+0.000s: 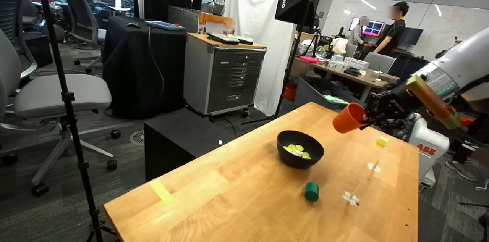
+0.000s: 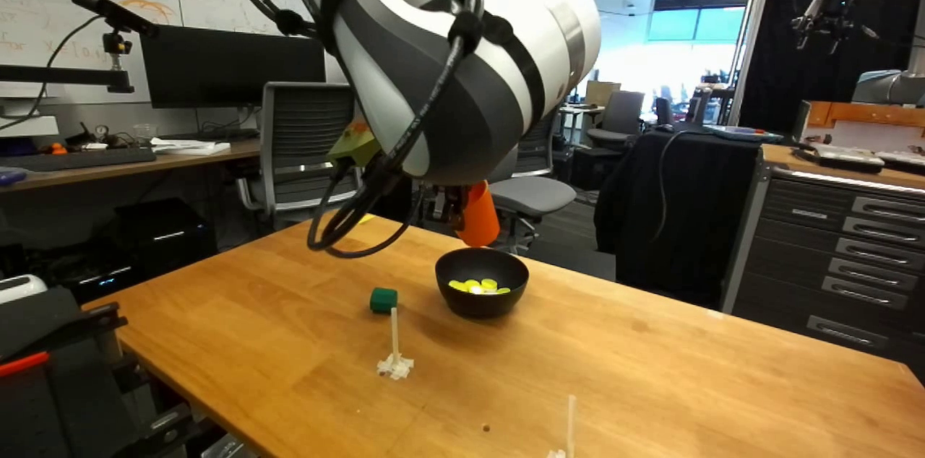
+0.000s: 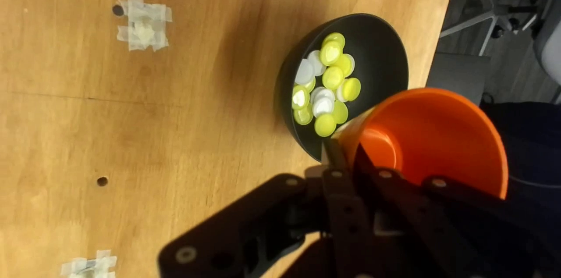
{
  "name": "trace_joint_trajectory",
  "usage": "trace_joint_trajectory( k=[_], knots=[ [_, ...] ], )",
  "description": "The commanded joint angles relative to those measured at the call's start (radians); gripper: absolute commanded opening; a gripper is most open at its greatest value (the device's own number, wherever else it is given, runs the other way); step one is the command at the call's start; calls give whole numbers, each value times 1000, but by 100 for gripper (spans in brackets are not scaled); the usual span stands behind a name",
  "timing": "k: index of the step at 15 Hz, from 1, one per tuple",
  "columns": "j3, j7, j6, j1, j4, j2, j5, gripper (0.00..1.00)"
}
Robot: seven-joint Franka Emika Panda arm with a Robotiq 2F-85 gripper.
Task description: Move the objects from the orange cup to the black bowl
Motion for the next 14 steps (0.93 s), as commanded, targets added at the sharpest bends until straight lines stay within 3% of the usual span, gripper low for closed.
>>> trace_joint_trajectory(
  k=[1,6,11,14],
  knots=[
    [-13,50,55,1,48,37,-24,6],
    [-36,56,77,24,71,73,-76,6],
    [-48,55,178,32,123,112,-186,6],
    [-97,55,224,54,146,153,-214,6]
  ],
)
